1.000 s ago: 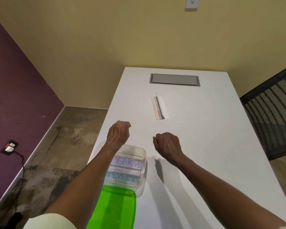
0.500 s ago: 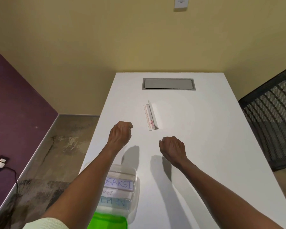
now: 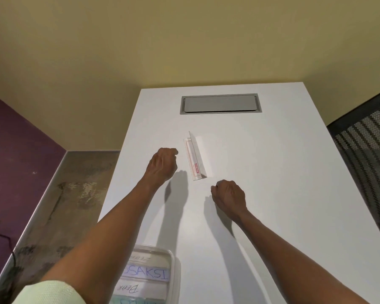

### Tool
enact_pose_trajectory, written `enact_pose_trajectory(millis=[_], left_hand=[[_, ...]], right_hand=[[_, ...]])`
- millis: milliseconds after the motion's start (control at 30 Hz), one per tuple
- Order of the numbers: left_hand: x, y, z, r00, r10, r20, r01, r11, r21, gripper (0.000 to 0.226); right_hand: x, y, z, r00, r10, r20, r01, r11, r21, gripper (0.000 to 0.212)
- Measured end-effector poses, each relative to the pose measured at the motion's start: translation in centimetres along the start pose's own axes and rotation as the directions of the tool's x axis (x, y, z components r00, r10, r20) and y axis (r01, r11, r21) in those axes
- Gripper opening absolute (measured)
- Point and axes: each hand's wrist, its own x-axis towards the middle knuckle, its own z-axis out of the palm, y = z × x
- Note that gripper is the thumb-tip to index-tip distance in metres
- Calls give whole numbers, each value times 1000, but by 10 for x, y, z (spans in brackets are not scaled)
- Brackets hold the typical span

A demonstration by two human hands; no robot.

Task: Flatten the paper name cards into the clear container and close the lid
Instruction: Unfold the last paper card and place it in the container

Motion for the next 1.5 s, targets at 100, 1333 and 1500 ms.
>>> enact_pose_trajectory(millis=[100,1333,1500], left_hand=[[27,-4,11,999,-24,25,24,1000,-7,36],[170,1,89,961,-70,269,63,997,35,30],[166,5,82,974,11,228,-37,994,108,20]], right_hand=[[21,-1,2,973,178,148,-194,975,106,33],[101,-5,36,556,225,800,-826,257,502,17],[101,-5,37,573,215,791,-815,250,523,23]])
